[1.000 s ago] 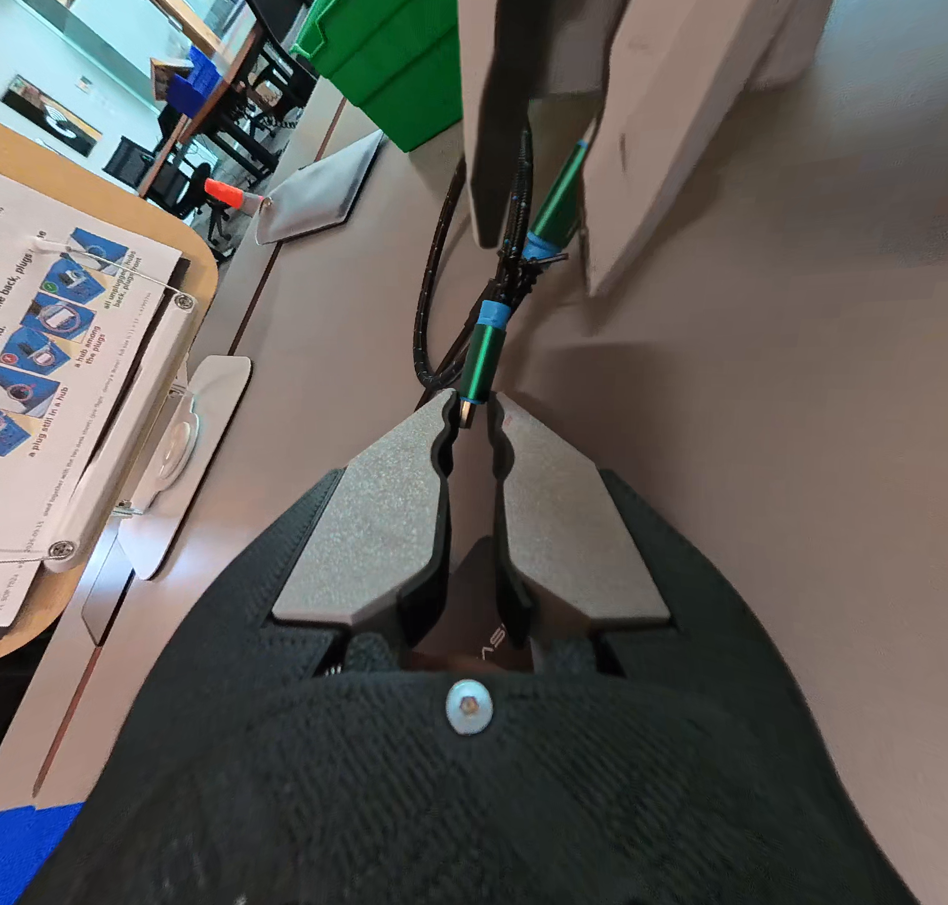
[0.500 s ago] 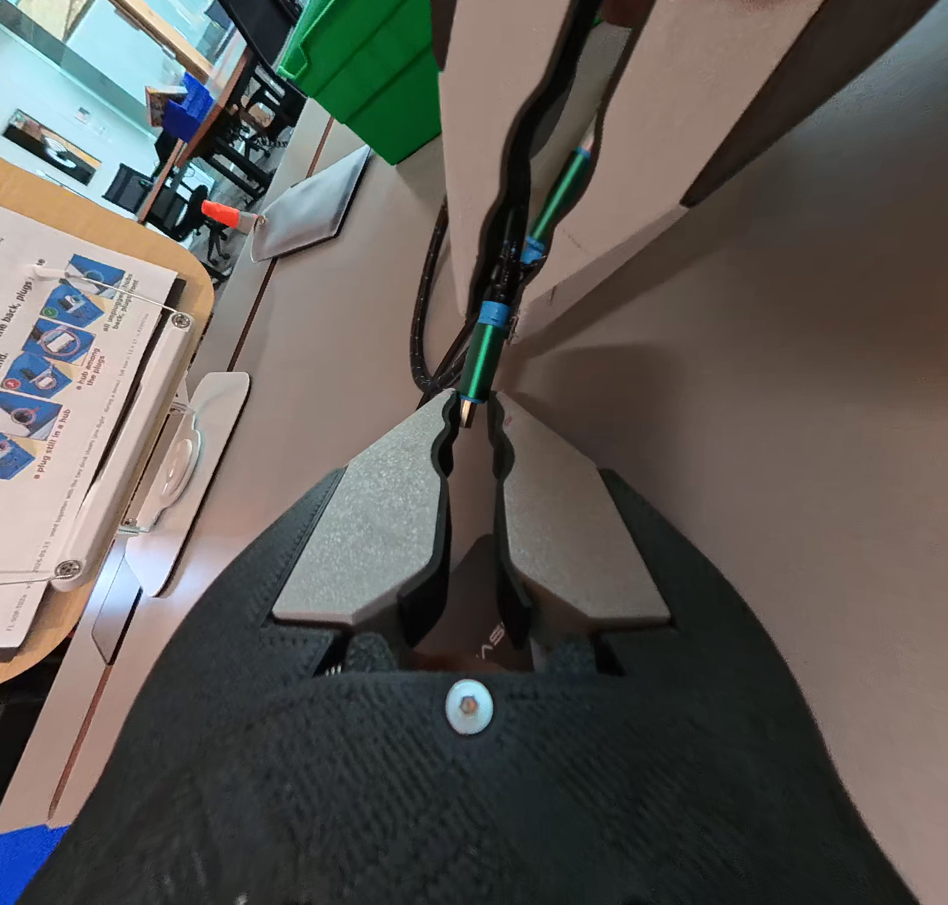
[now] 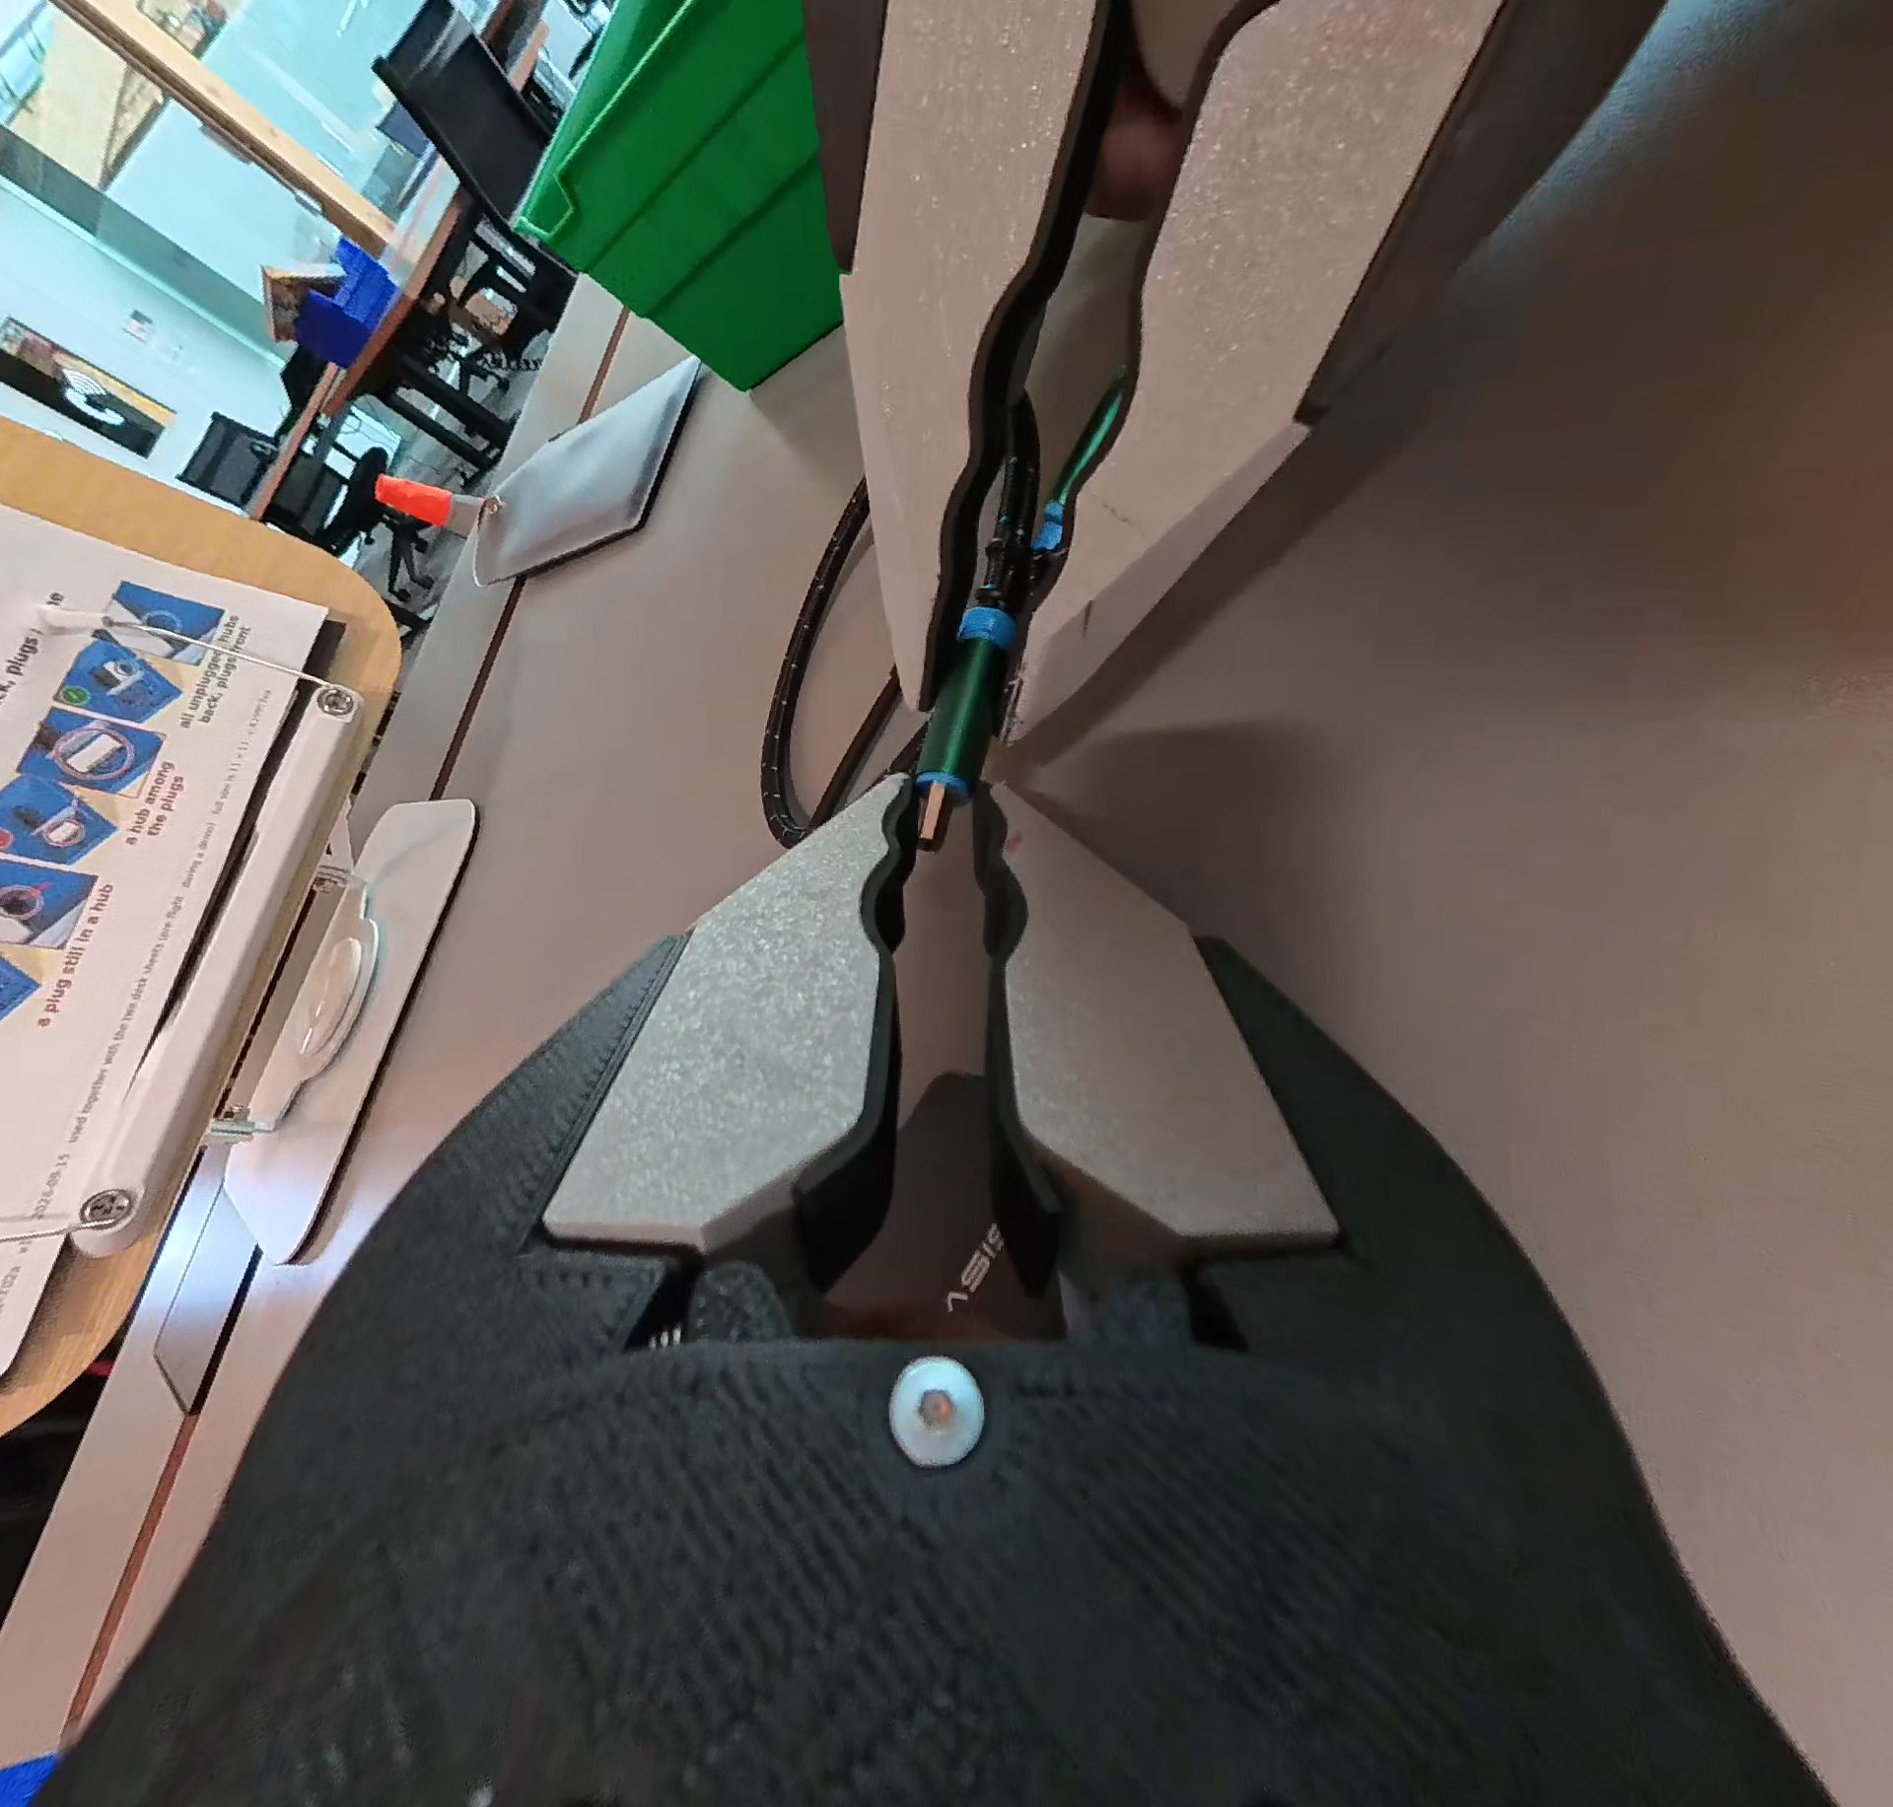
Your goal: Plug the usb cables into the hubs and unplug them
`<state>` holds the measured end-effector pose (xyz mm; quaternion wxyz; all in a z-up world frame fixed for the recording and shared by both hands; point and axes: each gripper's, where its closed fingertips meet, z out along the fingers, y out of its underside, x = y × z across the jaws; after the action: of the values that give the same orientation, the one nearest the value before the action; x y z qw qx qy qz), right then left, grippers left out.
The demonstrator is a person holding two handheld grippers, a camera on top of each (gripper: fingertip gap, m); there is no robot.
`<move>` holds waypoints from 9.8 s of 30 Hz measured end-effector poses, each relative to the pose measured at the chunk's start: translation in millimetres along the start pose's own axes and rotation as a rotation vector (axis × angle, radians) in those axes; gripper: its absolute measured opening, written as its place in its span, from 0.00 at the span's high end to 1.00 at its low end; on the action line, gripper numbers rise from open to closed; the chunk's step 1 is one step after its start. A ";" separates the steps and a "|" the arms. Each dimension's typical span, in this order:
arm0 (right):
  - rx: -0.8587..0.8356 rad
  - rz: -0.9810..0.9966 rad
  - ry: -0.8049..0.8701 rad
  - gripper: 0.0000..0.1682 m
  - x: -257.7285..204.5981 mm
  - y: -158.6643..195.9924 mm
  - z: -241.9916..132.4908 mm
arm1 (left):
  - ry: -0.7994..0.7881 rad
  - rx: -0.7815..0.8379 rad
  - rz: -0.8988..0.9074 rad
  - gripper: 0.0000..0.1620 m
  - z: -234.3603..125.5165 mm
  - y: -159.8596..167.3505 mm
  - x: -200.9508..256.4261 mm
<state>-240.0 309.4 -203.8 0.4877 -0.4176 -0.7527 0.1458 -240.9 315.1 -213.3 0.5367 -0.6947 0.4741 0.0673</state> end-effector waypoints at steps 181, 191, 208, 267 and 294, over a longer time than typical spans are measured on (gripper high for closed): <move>-0.081 0.013 -0.133 0.94 -9.1 17.2 -28.6 | -0.005 0.071 0.099 0.92 -13.3 16.0 -8.2; -0.192 0.011 -0.111 0.93 -14.4 46.9 -8.8 | -0.010 0.123 0.077 0.92 -16.4 7.2 -9.9; 0.136 -0.090 -0.133 0.93 -12.7 -34.6 -3.5 | 0.035 0.128 0.094 0.92 -16.4 3.9 0.7; -0.211 0.001 -0.256 0.95 -5.0 10.1 -22.7 | 0.001 0.226 0.175 0.93 -26.2 -9.7 0.1; -0.265 -0.090 -0.220 0.96 -6.0 7.7 -7.5 | 0.025 0.044 0.151 0.93 -16.3 9.8 0.0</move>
<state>-228.9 308.1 -208.7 0.3490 -0.4255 -0.8322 0.0681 -254.8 302.1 -213.2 0.5391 -0.6460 0.5332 0.0885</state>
